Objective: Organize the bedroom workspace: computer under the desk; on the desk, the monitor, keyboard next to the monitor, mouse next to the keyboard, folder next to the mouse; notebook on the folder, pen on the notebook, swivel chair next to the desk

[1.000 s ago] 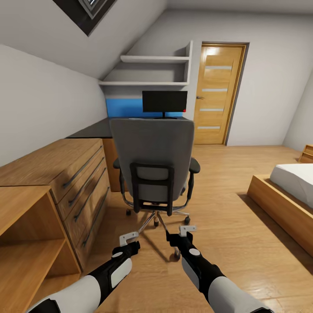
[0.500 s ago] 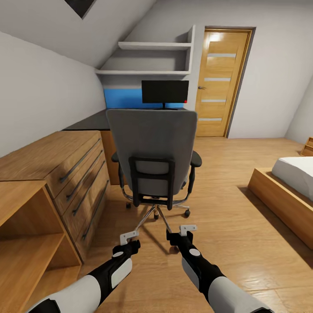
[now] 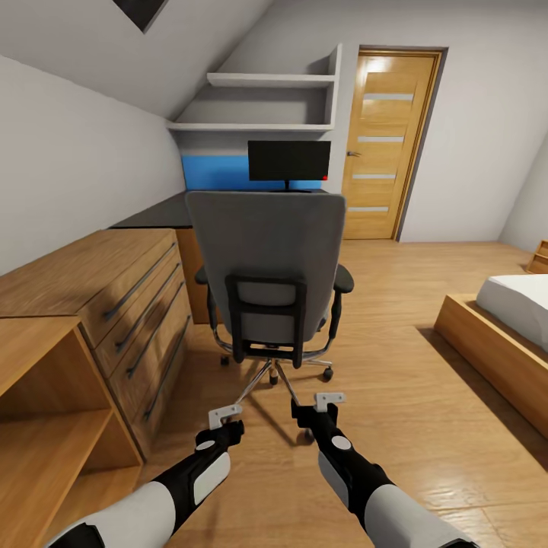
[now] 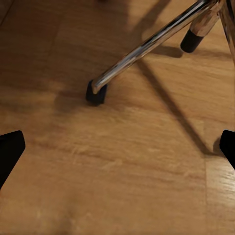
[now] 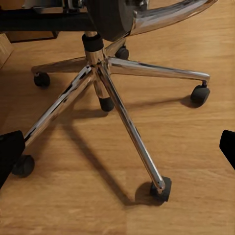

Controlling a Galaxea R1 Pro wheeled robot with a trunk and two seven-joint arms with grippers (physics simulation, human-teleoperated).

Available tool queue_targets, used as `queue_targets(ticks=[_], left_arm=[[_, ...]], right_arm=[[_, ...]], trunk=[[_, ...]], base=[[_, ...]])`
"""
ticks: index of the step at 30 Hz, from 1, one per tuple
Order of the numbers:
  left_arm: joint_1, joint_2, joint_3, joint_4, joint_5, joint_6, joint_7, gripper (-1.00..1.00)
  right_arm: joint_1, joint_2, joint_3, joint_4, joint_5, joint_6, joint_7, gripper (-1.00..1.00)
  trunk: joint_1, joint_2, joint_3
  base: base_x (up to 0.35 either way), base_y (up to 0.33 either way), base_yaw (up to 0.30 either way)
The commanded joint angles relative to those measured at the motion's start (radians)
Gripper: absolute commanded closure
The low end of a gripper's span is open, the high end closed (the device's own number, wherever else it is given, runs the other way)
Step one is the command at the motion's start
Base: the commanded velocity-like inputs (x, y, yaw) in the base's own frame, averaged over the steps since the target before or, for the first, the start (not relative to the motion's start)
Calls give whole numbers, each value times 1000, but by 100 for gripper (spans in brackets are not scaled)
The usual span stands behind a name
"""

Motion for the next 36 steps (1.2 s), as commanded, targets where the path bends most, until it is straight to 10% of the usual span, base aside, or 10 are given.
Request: queue_targets(ticks=[1,36], left_arm=[[-1,1,-8,0,11,-6,5,-100],[-1,6,-12,0,9,-7,9,-100]], right_arm=[[-1,0,9,1,-10,-4,-6,-100],[-1,-3,9,2,-8,-6,-6,-100]], trunk=[[0,0,-1],[0,0,-1]], base=[[134,0,0],[264,0,0]])
